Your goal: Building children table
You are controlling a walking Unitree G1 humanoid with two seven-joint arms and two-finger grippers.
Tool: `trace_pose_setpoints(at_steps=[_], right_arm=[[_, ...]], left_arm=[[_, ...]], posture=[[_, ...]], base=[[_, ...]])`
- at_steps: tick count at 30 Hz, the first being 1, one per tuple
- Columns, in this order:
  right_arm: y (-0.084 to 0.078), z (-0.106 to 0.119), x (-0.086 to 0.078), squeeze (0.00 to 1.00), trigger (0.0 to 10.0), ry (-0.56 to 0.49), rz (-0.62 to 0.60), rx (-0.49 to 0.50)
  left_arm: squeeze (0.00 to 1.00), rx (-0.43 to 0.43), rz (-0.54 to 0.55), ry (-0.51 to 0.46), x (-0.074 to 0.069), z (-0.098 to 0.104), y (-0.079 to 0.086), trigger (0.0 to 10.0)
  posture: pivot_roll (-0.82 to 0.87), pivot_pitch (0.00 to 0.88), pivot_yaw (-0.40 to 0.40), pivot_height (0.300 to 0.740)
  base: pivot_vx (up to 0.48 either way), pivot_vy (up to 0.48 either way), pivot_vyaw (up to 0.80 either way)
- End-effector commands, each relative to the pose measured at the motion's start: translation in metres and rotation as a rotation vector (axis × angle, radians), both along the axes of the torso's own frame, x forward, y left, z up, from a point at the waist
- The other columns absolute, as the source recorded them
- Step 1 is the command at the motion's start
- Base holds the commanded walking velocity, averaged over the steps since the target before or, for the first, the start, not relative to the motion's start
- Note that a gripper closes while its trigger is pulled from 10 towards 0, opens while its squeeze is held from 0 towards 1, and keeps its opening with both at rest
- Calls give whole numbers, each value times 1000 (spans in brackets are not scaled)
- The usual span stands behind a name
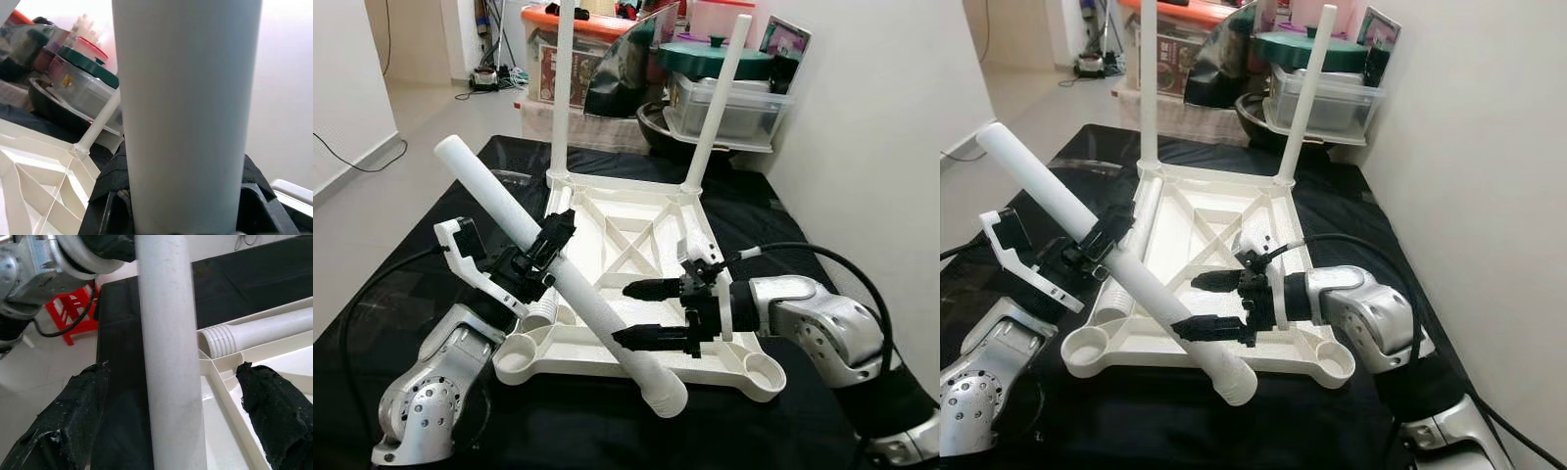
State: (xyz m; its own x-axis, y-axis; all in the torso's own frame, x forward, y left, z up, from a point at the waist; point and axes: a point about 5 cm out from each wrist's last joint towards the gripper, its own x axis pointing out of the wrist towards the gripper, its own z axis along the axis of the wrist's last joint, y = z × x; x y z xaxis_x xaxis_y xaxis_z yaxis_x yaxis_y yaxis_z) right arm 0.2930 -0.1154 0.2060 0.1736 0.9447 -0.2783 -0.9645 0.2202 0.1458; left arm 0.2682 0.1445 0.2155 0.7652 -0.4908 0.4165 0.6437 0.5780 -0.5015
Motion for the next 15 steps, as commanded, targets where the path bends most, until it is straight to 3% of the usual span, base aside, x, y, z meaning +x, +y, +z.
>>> trace_pose_setpoints(at_steps=[1,13,14,15], right_arm=[[13,-8,3,0,10000,7,-32,-73],[43,-22,9,0,10000,-24,-67,-153],[49,-24,9,0,5961,-24,-65,-155],[49,-24,9,0,5961,-24,-65,-155]], left_arm=[[0,33,-20,-2,-1,-3,-7,0],[0,50,-32,-10,0,-3,-10,0],[0,53,-32,-11,1,-3,-11,0],[0,53,-32,-11,1,-3,-11,0]], posture=[[70,0,-132,740],[82,0,-133,740],[84,0,-135,740],[84,0,-135,740]], base=[[0,0,0],[0,0,0],[0,0,0],[0,0,0]])
